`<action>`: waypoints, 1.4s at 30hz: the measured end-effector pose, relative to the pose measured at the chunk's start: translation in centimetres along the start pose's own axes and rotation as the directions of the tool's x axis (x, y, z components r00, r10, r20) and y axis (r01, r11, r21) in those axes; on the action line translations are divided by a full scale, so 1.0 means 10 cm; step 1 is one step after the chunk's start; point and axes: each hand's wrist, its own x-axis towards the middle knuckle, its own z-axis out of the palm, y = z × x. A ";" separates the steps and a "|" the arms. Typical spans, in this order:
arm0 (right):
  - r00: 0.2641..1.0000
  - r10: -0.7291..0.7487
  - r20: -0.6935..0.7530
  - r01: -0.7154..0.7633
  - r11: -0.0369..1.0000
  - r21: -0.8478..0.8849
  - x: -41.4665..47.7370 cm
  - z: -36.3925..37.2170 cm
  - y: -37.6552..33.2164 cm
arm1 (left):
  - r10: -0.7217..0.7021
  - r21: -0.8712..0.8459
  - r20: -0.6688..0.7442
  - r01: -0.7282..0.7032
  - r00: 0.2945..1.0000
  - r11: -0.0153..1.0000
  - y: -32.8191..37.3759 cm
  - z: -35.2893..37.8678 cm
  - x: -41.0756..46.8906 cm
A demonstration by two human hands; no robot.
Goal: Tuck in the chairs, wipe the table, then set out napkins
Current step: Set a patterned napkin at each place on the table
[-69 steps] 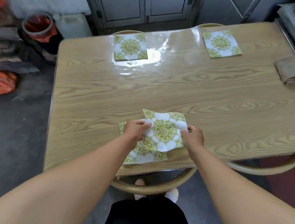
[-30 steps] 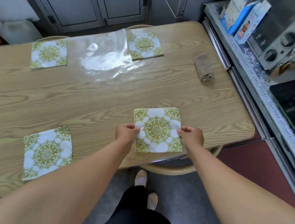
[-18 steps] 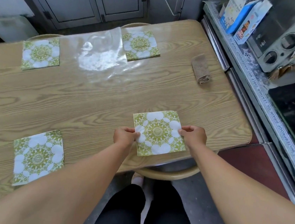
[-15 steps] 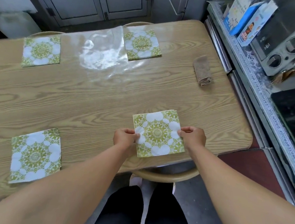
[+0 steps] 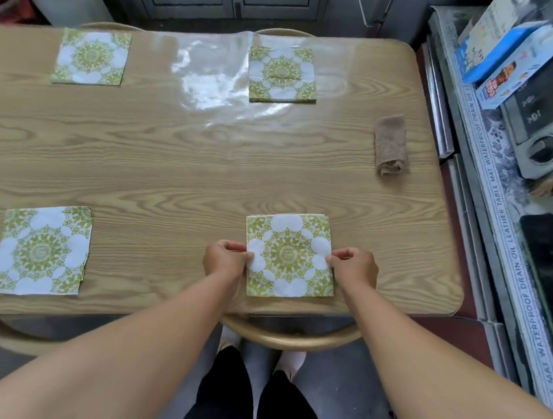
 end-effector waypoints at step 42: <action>0.990 0.131 0.047 -0.135 0.987 0.092 0.17 0.02 -0.03 | -0.124 -0.219 -0.103 0.099 0.987 0.971 -0.04 0.13 0.00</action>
